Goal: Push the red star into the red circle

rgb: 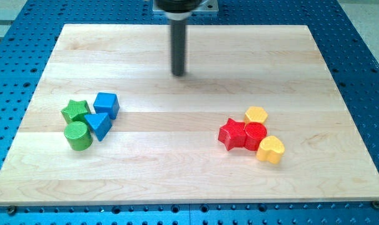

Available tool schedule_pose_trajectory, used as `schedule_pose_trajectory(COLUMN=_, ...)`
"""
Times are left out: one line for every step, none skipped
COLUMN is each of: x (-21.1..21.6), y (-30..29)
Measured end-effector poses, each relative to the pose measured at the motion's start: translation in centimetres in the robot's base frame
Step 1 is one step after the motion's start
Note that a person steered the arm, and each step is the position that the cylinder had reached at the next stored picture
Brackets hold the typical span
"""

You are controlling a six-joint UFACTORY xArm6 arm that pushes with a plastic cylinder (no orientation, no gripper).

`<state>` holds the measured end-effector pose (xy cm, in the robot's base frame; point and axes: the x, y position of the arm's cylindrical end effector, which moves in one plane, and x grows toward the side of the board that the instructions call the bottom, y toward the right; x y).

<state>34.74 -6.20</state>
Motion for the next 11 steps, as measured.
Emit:
schedule_pose_trajectory(x=2.3, y=-4.1)
schedule_pose_trajectory(x=7.9, y=-1.5)
schedule_pose_trajectory(x=11.5, y=6.3)
schedule_pose_trajectory(x=12.3, y=6.3)
schedule_pose_trajectory(x=15.4, y=7.2)
schedule_pose_trajectory(x=17.3, y=11.5)
schedule_pose_trajectory(x=17.7, y=15.4)
schedule_pose_trajectory(x=17.8, y=15.6)
schedule_pose_trajectory(x=16.9, y=15.5)
schedule_pose_trajectory(x=14.7, y=14.8)
schedule_pose_trajectory(x=10.3, y=15.4)
